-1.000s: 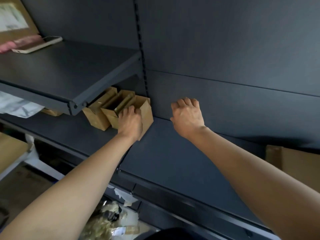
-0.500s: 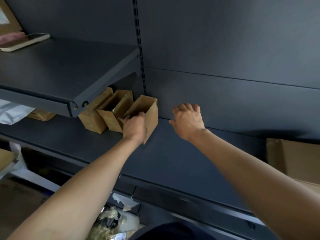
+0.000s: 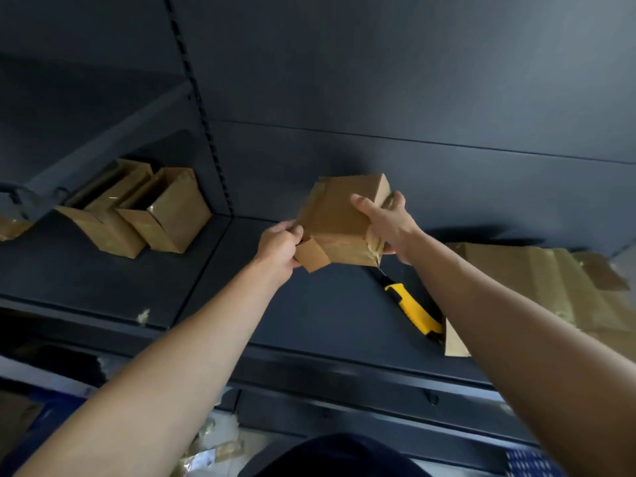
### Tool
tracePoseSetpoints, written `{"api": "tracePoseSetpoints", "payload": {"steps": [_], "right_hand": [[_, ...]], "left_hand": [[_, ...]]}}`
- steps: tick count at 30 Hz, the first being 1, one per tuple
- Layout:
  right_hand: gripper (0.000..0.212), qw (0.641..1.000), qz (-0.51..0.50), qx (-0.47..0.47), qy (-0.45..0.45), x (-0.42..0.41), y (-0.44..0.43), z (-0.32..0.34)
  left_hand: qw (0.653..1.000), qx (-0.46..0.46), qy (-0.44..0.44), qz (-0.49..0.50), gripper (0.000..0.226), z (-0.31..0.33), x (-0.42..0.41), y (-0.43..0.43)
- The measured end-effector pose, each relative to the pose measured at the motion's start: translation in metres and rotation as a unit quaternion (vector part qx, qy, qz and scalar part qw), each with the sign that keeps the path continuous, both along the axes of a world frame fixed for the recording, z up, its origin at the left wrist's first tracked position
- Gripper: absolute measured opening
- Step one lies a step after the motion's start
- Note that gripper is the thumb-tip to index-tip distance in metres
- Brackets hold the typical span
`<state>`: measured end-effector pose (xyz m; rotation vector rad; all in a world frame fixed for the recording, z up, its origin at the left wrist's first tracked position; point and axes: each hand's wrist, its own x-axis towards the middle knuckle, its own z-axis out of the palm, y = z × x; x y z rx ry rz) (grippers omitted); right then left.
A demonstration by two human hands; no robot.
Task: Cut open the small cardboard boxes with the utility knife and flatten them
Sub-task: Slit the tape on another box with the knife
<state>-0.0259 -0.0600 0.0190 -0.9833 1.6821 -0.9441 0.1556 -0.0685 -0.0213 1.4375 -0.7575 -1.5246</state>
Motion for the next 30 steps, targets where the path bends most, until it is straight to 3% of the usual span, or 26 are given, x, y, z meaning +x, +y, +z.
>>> {"api": "tracePoseSetpoints", "payload": {"steps": [2,3,5,7,10,12,14,16,18,22,26,30], "right_hand": [[0.091,0.998,-0.011,0.028,-0.057,-0.013,0.004,0.001],[0.095,0.997,-0.014,0.039,-0.060,-0.018,0.005,0.000],[0.105,0.998,-0.014,0.067,0.004,-0.023,0.009,-0.004],[0.106,0.990,-0.005,0.084,0.111,-0.021,0.013,-0.012],[0.081,0.982,0.033,0.119,0.145,-0.014,0.016,-0.020],[0.057,0.982,0.052,0.135,0.117,-0.013,0.019,-0.023],[0.041,0.984,0.065,0.104,0.127,-0.016,0.018,-0.028],[0.033,0.983,0.082,0.079,0.147,-0.018,0.014,-0.033],[0.030,0.965,0.106,0.090,0.220,-0.021,0.010,-0.041],[0.031,0.934,0.115,0.104,0.323,-0.042,0.014,-0.071],[0.055,0.881,0.193,0.192,0.388,-0.053,0.026,-0.100],[0.055,0.855,0.223,0.169,0.436,-0.055,0.030,-0.116]], "left_hand": [[0.999,0.021,0.017,-0.028,0.027,-0.005,-0.013,0.010],[0.999,0.021,-0.026,-0.043,0.027,-0.008,-0.019,0.013],[0.972,-0.013,-0.214,-0.092,0.038,-0.013,-0.031,0.020],[0.943,-0.098,-0.300,-0.109,0.047,-0.014,-0.042,0.028],[0.937,-0.173,-0.250,-0.173,0.043,-0.008,-0.055,0.038],[0.923,-0.159,-0.278,-0.212,0.064,-0.008,-0.058,0.043],[0.881,-0.133,-0.397,-0.219,0.093,-0.009,-0.059,0.047],[0.802,-0.108,-0.544,-0.224,0.115,-0.008,-0.063,0.053],[0.753,-0.081,-0.611,-0.231,0.123,-0.007,-0.067,0.055],[0.765,-0.037,-0.588,-0.261,0.111,-0.004,-0.067,0.054],[0.778,-0.020,-0.559,-0.286,0.106,0.001,-0.055,0.053],[0.774,-0.012,-0.543,-0.325,0.098,0.007,-0.042,0.051]]}}
